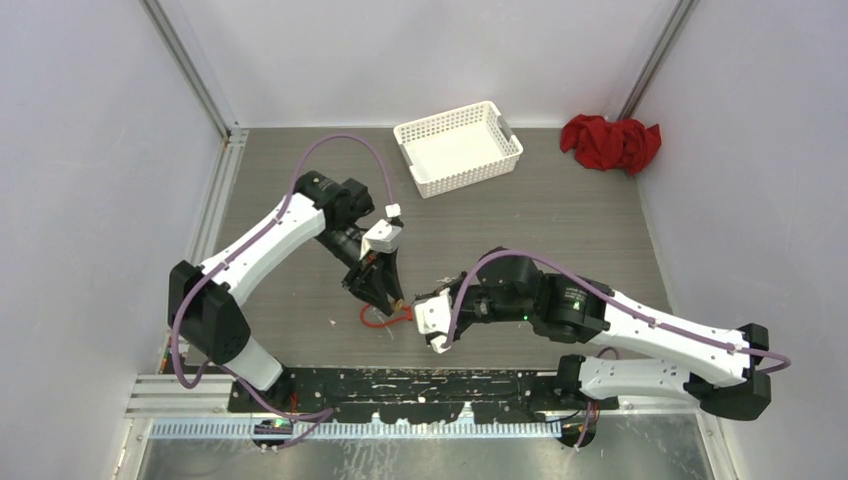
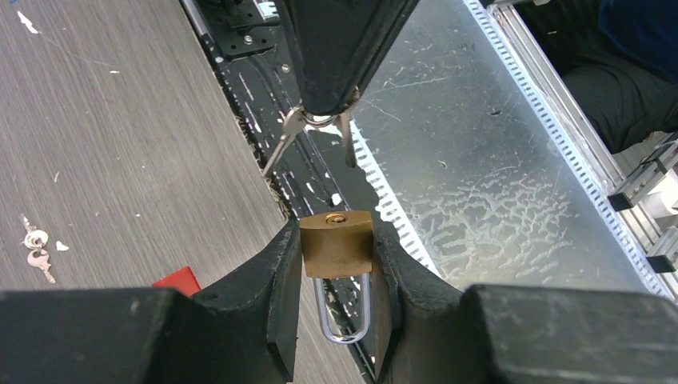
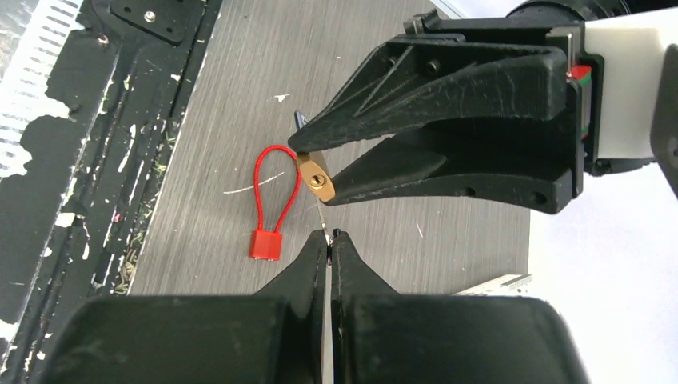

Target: Unlock with the key

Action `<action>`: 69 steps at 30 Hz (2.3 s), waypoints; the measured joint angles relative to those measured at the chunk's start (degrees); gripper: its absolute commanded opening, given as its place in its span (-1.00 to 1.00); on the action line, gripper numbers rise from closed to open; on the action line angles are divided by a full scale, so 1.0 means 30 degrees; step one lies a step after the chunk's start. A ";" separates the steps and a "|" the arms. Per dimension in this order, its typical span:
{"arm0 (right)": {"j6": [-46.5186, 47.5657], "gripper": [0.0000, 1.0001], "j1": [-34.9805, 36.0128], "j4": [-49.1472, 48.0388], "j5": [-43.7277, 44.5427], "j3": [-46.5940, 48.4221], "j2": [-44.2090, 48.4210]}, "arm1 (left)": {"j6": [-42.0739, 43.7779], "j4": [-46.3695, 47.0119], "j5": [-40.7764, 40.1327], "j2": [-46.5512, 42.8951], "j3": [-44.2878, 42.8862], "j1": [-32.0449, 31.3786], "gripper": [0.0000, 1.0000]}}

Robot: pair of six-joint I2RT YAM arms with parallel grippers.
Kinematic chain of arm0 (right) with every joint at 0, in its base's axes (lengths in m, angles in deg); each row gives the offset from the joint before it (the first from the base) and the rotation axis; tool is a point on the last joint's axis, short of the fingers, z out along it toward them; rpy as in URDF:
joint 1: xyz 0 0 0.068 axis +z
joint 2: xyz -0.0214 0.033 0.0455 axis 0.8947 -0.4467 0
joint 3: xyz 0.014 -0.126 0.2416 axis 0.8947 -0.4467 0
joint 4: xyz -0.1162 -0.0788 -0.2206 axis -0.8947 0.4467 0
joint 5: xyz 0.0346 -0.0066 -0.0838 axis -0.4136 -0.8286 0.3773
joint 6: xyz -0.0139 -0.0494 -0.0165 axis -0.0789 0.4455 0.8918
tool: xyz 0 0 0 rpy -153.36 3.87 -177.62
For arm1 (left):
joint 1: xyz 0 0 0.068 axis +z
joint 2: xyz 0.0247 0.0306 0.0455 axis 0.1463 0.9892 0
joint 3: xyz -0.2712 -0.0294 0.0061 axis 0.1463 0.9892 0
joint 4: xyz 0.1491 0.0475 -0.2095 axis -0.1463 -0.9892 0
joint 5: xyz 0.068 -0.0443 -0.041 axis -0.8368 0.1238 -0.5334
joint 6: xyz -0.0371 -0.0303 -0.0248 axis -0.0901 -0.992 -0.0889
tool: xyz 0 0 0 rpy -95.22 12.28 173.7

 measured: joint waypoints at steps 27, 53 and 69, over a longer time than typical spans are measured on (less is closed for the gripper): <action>0.0546 -0.99 0.1100 0.0350 0.1501 0.0321 -0.1282 | -0.0153 0.0000 0.0007 0.0423 -0.0313 -0.0211 -1.00; 0.0852 -0.99 0.1100 0.0044 0.1938 0.0175 -0.1370 | -0.0233 0.0000 -0.0036 0.0525 -0.0561 -0.0335 -1.00; 0.0903 -0.99 0.1100 -0.0707 0.2047 -0.0306 -0.1413 | -0.0291 0.0000 -0.0517 0.0539 -0.0561 -0.0335 -1.00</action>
